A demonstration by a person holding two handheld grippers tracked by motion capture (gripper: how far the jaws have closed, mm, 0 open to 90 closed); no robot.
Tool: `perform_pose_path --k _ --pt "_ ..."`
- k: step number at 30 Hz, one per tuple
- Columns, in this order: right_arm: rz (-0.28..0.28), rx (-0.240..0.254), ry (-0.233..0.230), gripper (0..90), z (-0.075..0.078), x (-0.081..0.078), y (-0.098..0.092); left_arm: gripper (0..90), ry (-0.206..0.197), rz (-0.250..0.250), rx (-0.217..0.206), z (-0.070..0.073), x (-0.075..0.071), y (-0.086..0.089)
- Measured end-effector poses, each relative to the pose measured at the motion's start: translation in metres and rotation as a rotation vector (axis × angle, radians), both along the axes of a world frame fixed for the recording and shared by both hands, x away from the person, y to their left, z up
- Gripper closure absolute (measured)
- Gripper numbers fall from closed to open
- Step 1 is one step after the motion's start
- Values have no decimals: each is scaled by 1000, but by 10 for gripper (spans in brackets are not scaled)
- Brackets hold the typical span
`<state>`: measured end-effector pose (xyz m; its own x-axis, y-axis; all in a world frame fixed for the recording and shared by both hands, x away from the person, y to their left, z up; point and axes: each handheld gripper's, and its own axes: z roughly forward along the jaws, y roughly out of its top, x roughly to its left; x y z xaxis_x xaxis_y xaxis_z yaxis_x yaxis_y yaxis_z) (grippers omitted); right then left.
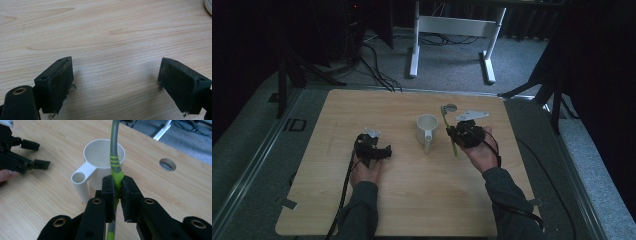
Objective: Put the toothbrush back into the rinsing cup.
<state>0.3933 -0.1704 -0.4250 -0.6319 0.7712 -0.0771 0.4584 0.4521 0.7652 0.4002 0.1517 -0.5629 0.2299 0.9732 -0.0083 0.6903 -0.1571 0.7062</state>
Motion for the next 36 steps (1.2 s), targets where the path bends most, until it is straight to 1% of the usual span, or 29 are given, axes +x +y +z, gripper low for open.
perform_pose_path --k 7,12,17,21,25,31,36 --pt "-4 40 -42 817 4 -1 1 135 0 0 0 0 0 0" --pt "-3 67 -45 817 5 1 2 135 0 0 0 0 0 0" --pt "-4 80 -54 817 5 2 3 135 0 1 0 0 0 0" --pt "-3 111 -52 817 6 4 3 135 0 0 0 0 0 0" --pt "-2 113 -70 817 6 4 4 135 0 1 0 0 0 0" --pt "-27 134 -95 818 6 5 2 135 0 1 0 0 0 0" --pt "-21 146 -123 818 7 4 1 135 -1 2 -2 0 0 0"
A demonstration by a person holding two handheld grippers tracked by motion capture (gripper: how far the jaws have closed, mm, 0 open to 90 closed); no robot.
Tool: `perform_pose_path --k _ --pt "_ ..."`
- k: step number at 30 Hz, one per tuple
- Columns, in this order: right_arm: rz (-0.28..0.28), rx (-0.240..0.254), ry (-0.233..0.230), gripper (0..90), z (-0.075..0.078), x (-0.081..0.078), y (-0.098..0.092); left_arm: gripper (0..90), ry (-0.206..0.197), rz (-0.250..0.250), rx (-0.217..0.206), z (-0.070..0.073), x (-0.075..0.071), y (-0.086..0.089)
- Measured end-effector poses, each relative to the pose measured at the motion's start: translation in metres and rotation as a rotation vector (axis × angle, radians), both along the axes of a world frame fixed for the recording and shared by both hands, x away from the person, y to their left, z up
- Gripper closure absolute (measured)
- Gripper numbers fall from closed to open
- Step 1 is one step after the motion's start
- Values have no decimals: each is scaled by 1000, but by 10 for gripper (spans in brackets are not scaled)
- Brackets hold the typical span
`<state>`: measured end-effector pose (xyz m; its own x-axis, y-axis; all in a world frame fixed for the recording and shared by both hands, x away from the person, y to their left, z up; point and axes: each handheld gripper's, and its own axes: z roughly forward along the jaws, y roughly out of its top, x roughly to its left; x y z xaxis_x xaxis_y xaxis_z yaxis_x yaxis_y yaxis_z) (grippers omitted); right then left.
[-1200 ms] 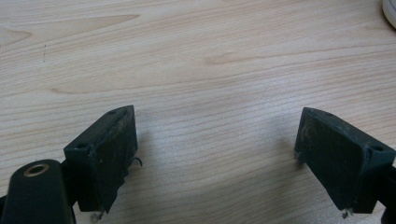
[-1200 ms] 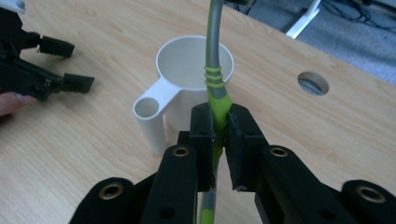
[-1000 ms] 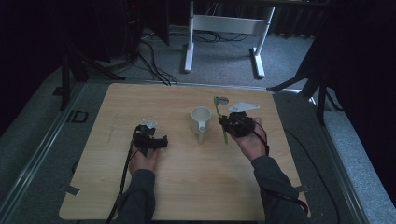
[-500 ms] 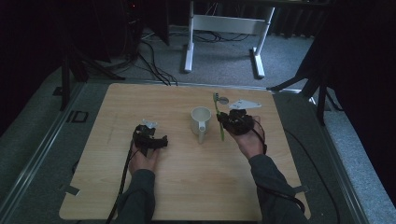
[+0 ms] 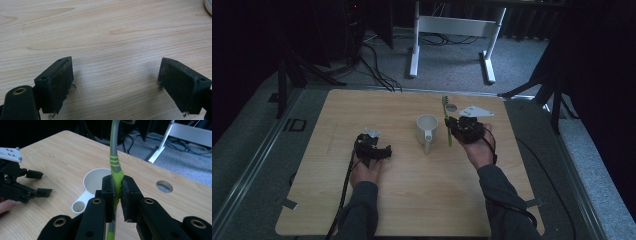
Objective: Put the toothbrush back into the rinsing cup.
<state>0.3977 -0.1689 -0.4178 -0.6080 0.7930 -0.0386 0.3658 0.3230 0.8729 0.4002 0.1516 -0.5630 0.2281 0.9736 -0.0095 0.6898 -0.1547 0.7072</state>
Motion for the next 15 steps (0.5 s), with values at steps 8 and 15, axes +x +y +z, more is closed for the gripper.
perform_pose_path --k 8,15 --pt "10 10 -23 817 2 0 3 135 1 -1 1 0 0 0" --pt "18 24 -52 817 3 0 7 135 1 -2 1 0 0 0"
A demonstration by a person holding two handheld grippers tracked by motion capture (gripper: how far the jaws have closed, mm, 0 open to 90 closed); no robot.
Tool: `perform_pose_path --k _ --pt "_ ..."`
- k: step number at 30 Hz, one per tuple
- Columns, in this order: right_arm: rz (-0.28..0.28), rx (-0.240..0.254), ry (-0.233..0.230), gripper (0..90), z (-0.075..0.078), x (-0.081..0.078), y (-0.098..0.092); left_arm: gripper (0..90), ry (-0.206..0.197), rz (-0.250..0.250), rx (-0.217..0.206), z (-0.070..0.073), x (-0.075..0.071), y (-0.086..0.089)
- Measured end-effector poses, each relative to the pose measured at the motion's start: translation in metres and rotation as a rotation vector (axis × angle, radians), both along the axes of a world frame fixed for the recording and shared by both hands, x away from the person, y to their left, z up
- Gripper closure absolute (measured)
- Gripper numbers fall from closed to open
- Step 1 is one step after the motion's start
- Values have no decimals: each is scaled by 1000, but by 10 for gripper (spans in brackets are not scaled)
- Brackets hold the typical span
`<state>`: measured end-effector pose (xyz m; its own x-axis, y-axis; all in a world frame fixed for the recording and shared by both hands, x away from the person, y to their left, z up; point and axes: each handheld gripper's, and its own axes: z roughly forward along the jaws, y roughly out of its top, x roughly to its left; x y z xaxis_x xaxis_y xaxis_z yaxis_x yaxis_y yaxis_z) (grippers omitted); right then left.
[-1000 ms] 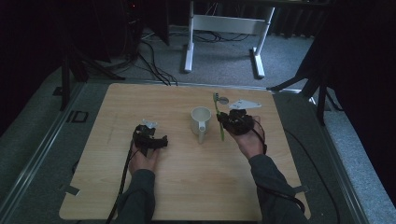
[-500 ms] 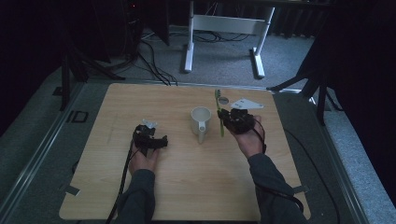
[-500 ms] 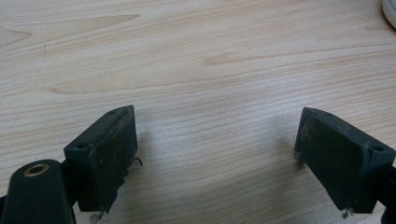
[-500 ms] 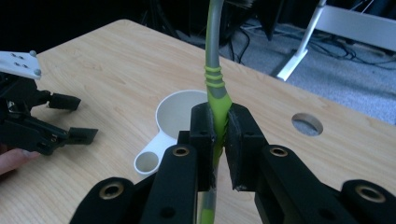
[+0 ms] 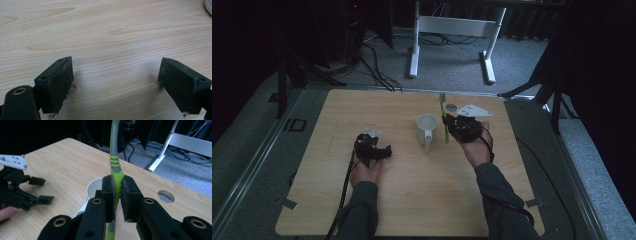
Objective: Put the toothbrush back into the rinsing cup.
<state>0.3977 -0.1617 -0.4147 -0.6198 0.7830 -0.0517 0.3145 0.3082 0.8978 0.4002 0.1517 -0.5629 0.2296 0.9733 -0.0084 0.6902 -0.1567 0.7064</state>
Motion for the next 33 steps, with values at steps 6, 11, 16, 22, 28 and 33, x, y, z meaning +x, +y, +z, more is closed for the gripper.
perform_pose_path --k 6,11,16,22,28,33 --pt "6 27 -23 817 1 -1 2 135 0 -1 1 0 0 0" --pt "11 49 -48 817 0 -2 2 135 0 0 0 0 0 0" --pt "13 61 -67 818 0 -2 4 135 0 0 0 0 0 0" --pt "17 89 -82 818 1 -2 4 135 0 0 0 0 0 0" --pt "25 108 -99 818 1 -3 4 135 0 0 1 0 0 0" --pt "27 119 -115 818 1 -4 5 135 0 0 0 0 0 0"
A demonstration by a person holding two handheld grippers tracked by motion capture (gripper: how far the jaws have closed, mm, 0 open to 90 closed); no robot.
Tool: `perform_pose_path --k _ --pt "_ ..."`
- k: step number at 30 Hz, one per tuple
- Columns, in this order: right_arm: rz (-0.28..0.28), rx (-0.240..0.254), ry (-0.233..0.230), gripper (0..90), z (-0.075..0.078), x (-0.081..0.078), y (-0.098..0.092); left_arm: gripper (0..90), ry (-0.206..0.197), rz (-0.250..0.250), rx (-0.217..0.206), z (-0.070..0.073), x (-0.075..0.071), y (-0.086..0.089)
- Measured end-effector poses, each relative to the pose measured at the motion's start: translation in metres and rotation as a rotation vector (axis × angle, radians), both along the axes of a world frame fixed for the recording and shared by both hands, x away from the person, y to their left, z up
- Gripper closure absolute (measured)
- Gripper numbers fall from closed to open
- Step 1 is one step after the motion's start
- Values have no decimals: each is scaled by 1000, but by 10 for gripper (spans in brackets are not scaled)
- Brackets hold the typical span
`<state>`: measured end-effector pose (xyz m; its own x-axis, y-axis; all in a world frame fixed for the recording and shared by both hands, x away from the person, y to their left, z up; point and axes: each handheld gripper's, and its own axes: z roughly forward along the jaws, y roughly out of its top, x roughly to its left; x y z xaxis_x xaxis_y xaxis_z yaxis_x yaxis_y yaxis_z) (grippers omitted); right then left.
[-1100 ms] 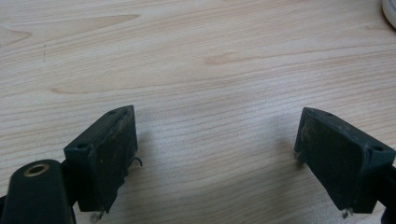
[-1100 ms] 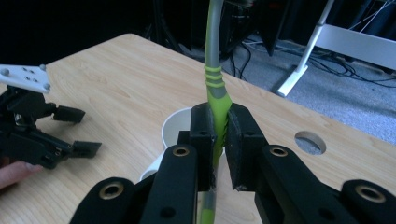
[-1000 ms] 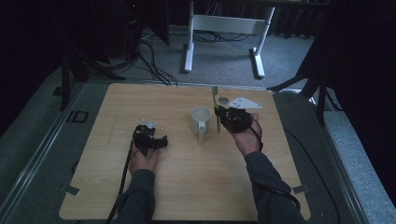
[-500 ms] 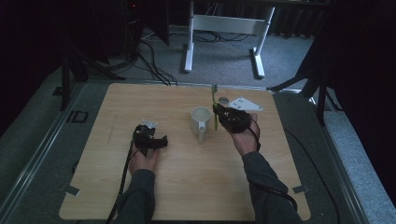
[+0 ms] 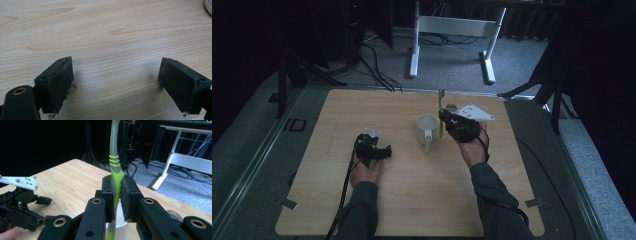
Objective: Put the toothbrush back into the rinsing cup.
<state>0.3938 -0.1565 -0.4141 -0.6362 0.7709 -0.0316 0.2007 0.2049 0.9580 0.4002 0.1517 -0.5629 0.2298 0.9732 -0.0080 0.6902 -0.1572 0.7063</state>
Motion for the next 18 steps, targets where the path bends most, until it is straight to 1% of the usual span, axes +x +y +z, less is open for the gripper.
perform_pose_path --k 5,18 --pt "-1 21 -11 817 1 -1 0 135 2 -2 1 0 0 0" --pt "-5 54 -34 818 1 -3 5 135 0 0 1 0 0 0"
